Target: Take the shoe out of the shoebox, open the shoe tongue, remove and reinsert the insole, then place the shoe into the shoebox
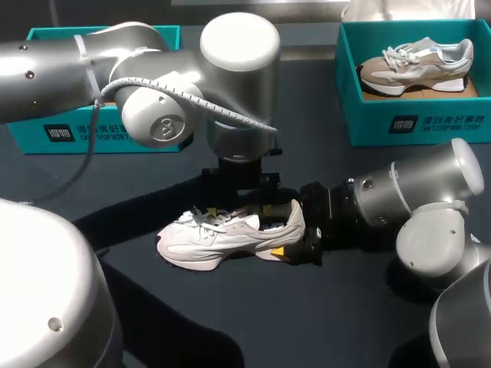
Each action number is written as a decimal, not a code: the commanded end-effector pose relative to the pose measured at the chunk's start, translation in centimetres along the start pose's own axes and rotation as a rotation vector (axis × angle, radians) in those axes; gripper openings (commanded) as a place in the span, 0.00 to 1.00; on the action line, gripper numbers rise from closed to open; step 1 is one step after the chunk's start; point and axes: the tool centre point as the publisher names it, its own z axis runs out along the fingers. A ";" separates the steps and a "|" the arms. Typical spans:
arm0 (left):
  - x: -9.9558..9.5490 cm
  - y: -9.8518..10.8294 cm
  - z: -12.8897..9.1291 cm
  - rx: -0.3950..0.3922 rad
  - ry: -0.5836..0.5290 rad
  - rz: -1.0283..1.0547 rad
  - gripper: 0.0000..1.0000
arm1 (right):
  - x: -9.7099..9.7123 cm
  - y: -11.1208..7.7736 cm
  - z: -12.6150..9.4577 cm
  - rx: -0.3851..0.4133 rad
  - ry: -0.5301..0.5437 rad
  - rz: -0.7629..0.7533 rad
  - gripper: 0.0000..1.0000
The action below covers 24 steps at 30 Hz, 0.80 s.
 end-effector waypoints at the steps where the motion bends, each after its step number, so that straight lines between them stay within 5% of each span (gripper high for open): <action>1: 1.0 0.3 0.9 -0.002 -0.012 0.007 1.00 | 0.0 0.1 0.5 0.005 -0.001 0.001 0.00; 14: 0.6 1.4 2.4 -0.022 -0.061 0.015 1.00 | 0.0 0.1 0.5 0.005 -0.001 0.001 0.00; 23: -1.6 2.0 1.7 0.000 -0.105 0.011 1.00 | 0.0 0.1 0.5 0.005 -0.001 0.001 0.00; 24: -1.8 2.1 1.5 0.006 -0.109 0.011 0.94 | 0.0 0.1 0.5 0.005 -0.001 0.001 0.00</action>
